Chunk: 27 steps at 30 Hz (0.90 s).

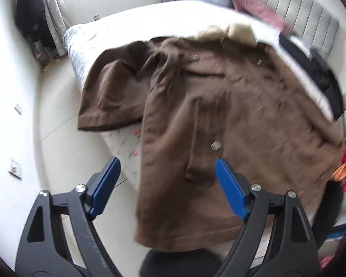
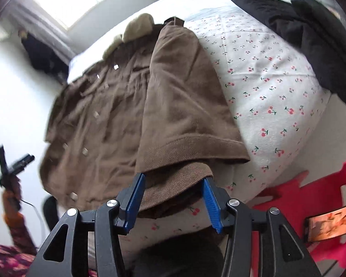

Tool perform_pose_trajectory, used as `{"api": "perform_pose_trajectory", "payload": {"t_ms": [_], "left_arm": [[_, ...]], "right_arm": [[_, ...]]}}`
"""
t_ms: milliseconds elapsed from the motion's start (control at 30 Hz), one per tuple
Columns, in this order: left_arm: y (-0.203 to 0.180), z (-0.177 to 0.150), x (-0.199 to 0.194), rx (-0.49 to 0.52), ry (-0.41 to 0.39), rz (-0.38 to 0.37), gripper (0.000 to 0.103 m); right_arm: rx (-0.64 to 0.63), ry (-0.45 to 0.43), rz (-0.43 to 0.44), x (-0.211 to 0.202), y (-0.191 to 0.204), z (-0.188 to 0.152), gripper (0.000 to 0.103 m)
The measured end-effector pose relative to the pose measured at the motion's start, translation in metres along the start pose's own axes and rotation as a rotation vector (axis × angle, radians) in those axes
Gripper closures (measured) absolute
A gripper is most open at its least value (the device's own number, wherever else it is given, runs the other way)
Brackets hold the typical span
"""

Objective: Fold large clothes

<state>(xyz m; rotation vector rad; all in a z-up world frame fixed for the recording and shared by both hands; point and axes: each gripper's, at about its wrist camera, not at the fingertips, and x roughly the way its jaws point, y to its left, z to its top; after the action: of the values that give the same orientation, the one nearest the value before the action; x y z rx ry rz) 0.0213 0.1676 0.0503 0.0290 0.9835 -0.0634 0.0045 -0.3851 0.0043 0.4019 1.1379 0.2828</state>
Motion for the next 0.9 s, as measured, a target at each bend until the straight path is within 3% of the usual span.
{"api": "perform_pose_trajectory", "payload": {"t_ms": [67,133,333,467,633,700,733,767,800,900], "left_arm": [[-0.004,0.007,-0.005,-0.011,-0.024,-0.030,0.018],[-0.016,0.010,-0.008,0.011,-0.032,-0.060,0.017],[-0.057,0.017,0.006,0.095,-0.025,-0.094,0.011],[-0.088,0.021,0.021,0.121,-0.003,-0.154,0.011],[-0.129,0.030,0.037,0.151,0.028,-0.239,0.011],[-0.143,0.036,0.041,0.170,0.028,-0.247,0.011],[-0.149,0.038,0.044,0.179,0.028,-0.249,0.011],[-0.154,0.040,0.046,0.185,0.028,-0.253,0.011],[-0.160,0.043,0.050,0.190,0.033,-0.261,0.011],[-0.171,0.050,0.063,0.191,0.052,-0.270,0.011]], "right_arm": [[0.020,-0.015,0.075,-0.010,0.001,-0.002,0.050],[-0.013,-0.048,0.093,-0.022,0.010,-0.008,0.043],[0.015,-0.152,-0.030,-0.047,0.005,-0.008,0.021],[0.112,-0.102,-0.146,-0.013,-0.027,0.007,0.020],[0.207,-0.001,-0.095,0.056,-0.066,0.025,0.021],[0.239,-0.006,-0.103,0.073,-0.073,0.026,0.028],[0.194,-0.025,-0.134,0.074,-0.066,0.027,0.031],[0.143,-0.029,-0.140,0.075,-0.058,0.029,0.057],[0.110,-0.001,-0.116,0.077,-0.050,0.032,0.090],[-0.051,0.006,-0.279,0.069,-0.023,0.046,0.095]]}}
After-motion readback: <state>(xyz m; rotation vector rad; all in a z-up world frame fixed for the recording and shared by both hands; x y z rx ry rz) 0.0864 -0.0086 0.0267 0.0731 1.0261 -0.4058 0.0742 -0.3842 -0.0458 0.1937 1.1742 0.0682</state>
